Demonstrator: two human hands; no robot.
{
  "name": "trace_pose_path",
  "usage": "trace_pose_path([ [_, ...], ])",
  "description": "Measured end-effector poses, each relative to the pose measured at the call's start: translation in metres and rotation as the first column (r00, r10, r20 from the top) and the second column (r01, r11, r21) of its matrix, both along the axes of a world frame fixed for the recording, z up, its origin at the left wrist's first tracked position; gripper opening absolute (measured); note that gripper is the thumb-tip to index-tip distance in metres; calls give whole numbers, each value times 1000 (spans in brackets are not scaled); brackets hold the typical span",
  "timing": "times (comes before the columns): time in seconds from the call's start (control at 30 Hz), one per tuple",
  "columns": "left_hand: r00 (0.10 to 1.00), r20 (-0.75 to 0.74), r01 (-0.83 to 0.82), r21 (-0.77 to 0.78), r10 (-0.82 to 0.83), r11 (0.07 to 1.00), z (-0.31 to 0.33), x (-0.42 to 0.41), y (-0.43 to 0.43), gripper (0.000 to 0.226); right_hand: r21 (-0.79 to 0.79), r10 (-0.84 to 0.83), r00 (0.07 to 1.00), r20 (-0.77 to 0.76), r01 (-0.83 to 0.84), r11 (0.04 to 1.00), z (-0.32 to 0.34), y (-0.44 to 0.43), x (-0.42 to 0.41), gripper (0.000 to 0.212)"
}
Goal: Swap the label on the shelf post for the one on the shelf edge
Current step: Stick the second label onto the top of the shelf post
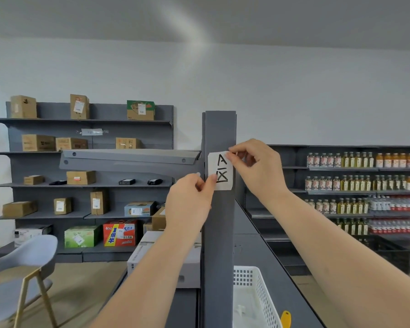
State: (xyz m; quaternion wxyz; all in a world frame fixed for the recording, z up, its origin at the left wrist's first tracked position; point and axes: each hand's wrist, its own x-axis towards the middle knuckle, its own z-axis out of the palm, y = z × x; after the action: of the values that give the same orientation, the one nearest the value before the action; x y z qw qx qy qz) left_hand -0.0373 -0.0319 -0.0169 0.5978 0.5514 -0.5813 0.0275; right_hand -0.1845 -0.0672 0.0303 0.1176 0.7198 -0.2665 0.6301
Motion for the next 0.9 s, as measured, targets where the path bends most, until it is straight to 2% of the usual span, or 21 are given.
trace_pose_path([
  [0.07, 1000, -3, -1, 0, 1, 1000, 1, 8, -2, 45, 155, 123, 987, 103, -138, 978, 4, 4, 0, 12],
  [0.13, 995, -66, 65, -48, -68, 997, 10, 13, -1, 35, 235, 179, 967, 180, -219, 947, 9, 6, -1, 18],
  [0.23, 977, -107, 172, -133, -187, 976, 32, 13, 3, 22, 305, 93, 983, 157, -138, 942, 15, 5, 1, 35],
  [0.3, 968, -96, 215, -147, -230, 965, 44, 9, 2, 25, 334, 3, 997, 80, -30, 942, 17, 4, 3, 43],
  [0.37, 960, -86, 251, -143, -265, 957, 50, 8, -1, 28, 366, -4, 999, 43, -12, 931, 18, 3, 6, 43],
  [0.53, 958, 3, 287, -87, -288, 954, 54, 14, -4, 25, 493, 175, 978, 117, -210, 844, 26, 3, 5, 43],
  [0.67, 953, 59, 302, -86, -298, 949, 54, 17, -5, 25, 611, 256, 948, 187, -316, 726, 32, 9, 0, 27],
  [0.73, 958, 86, 284, -113, -275, 952, 49, 17, -6, 27, 623, 267, 944, 193, -328, 710, 30, 9, -1, 23],
  [0.9, 964, 120, 253, -149, -236, 956, 21, 17, -9, 51, 642, 269, 942, 202, -335, 690, 4, 8, -6, 26],
])
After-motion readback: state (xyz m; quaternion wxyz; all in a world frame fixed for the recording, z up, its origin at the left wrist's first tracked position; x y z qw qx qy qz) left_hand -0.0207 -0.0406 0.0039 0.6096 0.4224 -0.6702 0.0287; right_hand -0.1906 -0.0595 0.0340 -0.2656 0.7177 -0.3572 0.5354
